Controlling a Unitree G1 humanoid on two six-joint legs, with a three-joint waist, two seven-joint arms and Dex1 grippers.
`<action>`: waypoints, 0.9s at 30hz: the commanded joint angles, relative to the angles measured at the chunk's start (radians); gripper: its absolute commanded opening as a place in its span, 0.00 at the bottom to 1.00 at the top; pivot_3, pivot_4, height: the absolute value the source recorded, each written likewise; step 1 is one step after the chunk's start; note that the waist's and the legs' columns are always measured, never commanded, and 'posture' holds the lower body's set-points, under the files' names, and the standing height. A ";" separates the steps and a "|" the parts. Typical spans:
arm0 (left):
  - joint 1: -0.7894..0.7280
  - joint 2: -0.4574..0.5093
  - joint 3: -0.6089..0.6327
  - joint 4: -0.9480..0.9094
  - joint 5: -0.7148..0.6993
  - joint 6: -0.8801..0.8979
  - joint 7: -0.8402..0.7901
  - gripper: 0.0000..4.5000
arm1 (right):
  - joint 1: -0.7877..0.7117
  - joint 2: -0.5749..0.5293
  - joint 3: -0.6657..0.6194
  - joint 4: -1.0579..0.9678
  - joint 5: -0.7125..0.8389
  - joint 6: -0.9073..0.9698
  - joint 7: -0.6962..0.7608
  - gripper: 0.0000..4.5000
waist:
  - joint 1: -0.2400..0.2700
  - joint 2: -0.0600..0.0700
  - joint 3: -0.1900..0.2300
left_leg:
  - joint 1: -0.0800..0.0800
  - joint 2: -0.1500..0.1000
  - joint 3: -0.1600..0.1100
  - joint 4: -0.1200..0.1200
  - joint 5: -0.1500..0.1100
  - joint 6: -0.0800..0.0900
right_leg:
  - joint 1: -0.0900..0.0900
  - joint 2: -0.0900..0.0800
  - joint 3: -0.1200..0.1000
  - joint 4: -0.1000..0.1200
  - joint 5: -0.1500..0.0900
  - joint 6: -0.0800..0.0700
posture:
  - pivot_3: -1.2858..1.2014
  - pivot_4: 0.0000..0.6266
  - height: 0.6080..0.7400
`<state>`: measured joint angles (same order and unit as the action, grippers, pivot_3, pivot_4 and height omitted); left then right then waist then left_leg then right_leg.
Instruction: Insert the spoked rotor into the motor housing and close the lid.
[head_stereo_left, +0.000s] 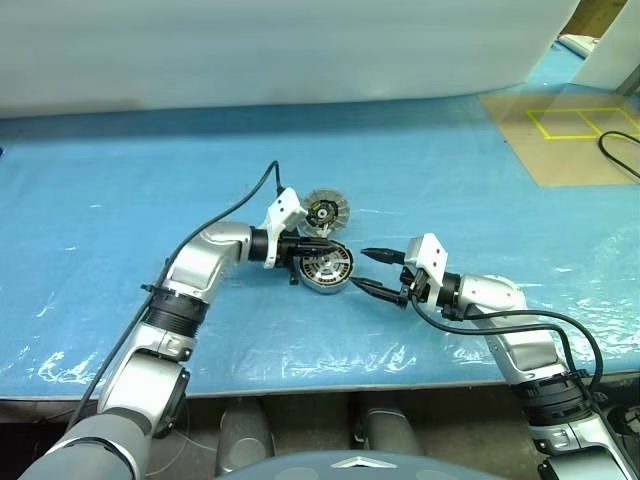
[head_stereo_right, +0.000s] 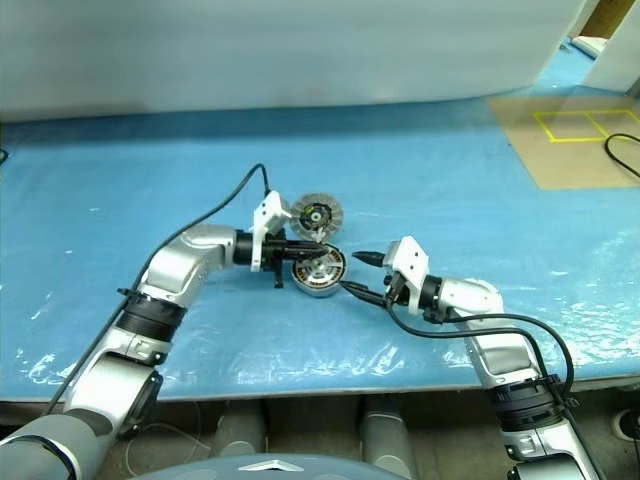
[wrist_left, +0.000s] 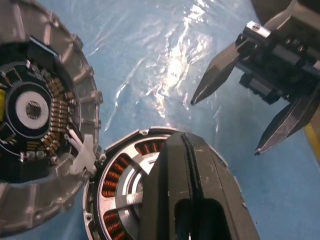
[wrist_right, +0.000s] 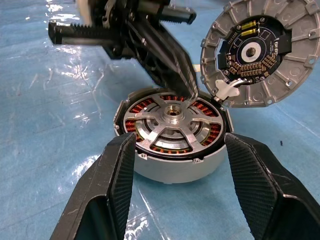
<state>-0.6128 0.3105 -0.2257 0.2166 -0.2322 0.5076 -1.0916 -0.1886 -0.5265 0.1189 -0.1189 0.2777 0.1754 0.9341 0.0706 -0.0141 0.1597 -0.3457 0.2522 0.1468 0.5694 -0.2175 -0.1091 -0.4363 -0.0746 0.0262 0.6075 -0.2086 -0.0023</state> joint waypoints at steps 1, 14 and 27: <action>0.034 -0.006 -0.033 0.008 0.029 -0.032 0.029 0.01 | -0.011 -0.003 -0.033 -0.017 0.018 -0.013 -0.005 0.66 | 0.000 0.000 0.000 | 0.000 0.000 0.000 0.000 0.000 0.000 | 0.000 0.000 0.000 0.000 0.000 0.000 | 0.52 0.24 1.00; 0.080 -0.021 -0.022 -0.016 0.002 -0.078 0.072 0.01 | -0.040 0.000 -0.038 -0.004 0.024 -0.004 -0.001 0.66 | -0.001 0.003 -0.002 | 0.007 -0.001 0.001 0.000 0.001 0.002 | 0.006 -0.001 0.000 0.000 0.000 0.000 | 0.52 0.24 1.00; 0.184 0.054 0.114 -0.196 -0.156 -0.108 0.024 0.01 | -0.101 0.030 -0.020 0.032 0.035 0.008 0.023 0.66 | -0.003 0.003 -0.002 | -0.002 0.000 0.001 -0.002 0.001 0.002 | -0.004 0.000 0.000 -0.001 0.000 0.001 | 0.52 0.24 1.00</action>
<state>-0.4440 0.3526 -0.1381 0.0704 -0.3682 0.4222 -1.0640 -0.2706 -0.4997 0.1089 -0.0825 0.2888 0.1857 0.9477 0.0681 -0.0109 0.1576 -0.3479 0.2519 0.1477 0.5674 -0.2166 -0.1072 -0.4398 -0.0747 0.0261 0.6067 -0.2082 -0.0018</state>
